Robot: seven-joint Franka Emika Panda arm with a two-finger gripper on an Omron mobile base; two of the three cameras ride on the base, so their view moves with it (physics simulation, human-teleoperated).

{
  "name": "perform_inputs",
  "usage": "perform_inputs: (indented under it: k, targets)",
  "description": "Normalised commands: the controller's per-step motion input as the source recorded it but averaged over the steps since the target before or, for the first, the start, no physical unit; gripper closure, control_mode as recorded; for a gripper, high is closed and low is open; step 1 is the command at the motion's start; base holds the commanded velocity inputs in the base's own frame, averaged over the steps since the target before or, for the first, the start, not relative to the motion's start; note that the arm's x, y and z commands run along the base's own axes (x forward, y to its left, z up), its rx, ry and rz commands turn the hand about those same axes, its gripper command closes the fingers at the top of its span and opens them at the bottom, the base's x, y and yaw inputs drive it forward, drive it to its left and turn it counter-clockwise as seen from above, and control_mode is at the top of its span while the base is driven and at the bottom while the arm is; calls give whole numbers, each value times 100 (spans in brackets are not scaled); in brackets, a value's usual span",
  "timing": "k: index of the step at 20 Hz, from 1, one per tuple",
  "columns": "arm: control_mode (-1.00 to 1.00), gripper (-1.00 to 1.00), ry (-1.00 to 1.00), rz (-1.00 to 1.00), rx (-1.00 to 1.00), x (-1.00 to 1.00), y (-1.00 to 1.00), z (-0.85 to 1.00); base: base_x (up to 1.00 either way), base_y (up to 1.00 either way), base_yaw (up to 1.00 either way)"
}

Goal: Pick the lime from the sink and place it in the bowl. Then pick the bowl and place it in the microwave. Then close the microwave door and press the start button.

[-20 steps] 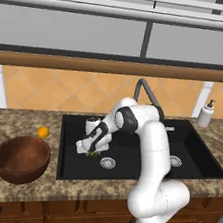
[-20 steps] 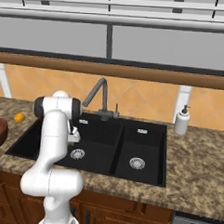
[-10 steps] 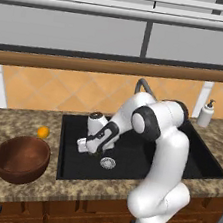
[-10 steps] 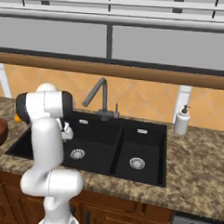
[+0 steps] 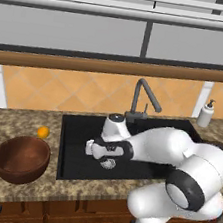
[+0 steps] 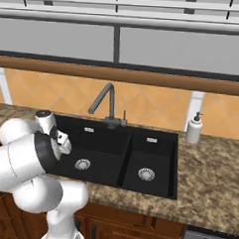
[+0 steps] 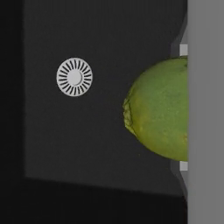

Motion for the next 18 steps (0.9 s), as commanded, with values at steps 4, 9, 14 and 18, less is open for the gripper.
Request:
perform_inputs:
  k: [4,9,14,18]
  targets:
    - [-100,100,0,-3,13,-89,0,100,0,0,0]
    - [-100,100,0,0,10,-63,4,100,0,0,0]
    - [-100,100,0,0,2,-27,28,100,0,0,0]
    - [-100,100,0,0,0,-4,49,100,0,0,0]
